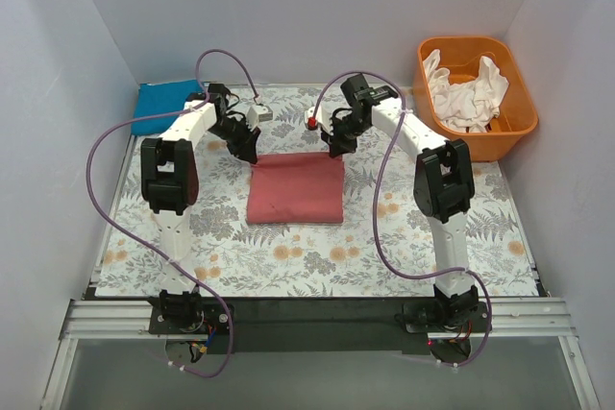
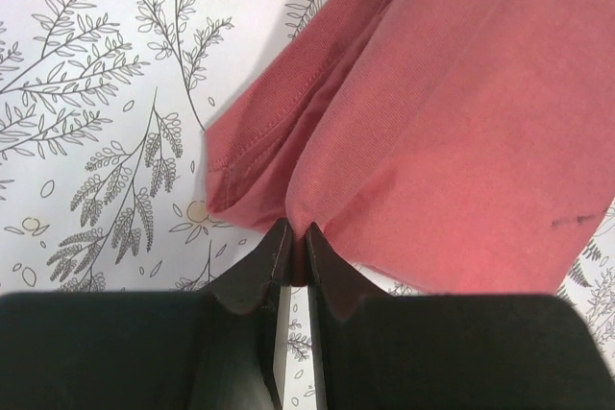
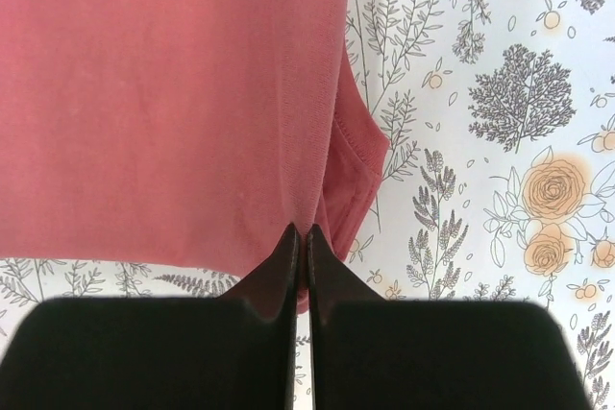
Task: Fold and stack the t-shirts
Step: Fold the tshirt
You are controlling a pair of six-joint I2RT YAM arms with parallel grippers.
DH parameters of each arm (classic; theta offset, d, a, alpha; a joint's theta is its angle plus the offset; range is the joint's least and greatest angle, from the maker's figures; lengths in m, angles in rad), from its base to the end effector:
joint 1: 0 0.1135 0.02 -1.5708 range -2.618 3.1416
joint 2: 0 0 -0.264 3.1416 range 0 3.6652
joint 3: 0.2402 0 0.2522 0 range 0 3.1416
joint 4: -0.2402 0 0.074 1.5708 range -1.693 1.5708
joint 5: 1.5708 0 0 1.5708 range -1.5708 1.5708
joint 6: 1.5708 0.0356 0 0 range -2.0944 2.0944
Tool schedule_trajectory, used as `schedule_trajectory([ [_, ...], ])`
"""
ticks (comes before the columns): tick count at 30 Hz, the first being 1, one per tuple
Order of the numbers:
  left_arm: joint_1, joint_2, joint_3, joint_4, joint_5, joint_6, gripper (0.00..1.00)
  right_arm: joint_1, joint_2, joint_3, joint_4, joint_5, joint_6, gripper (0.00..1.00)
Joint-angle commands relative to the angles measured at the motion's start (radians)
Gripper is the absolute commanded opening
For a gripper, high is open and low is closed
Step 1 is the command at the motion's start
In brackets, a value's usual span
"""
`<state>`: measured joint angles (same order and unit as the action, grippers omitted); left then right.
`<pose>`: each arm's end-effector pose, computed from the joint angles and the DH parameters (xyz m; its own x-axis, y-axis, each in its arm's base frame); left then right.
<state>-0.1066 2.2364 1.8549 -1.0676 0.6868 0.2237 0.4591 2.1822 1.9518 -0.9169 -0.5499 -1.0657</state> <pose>0.4401 -0.0698 0.1849 -0.9271 0.2717 -0.2580 0.3738 0.7183 -0.5868 0.4101 0.2235 0.2370 0.1036 -0.7811 -0.6158 -0.9912 -0.0297 -0.1291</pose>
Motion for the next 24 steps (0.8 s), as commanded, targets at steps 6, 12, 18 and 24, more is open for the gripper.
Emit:
schedule_trajectory([
  [6,-0.002,0.028,0.092,0.038,-0.064,-0.035,0.07,-0.025,0.1,0.074,0.004,0.057,-0.011,0.01],
  [12,-0.004,0.057,0.15,0.119,-0.092,-0.18,0.28,-0.027,0.113,0.116,0.038,0.12,0.025,0.35],
  [18,0.031,-0.064,0.081,0.251,-0.038,-0.487,0.36,-0.051,0.031,0.151,0.095,0.153,0.255,0.79],
  [24,0.03,-0.223,-0.12,0.227,0.205,-0.655,0.37,-0.045,-0.097,-0.025,0.092,-0.174,0.507,0.71],
])
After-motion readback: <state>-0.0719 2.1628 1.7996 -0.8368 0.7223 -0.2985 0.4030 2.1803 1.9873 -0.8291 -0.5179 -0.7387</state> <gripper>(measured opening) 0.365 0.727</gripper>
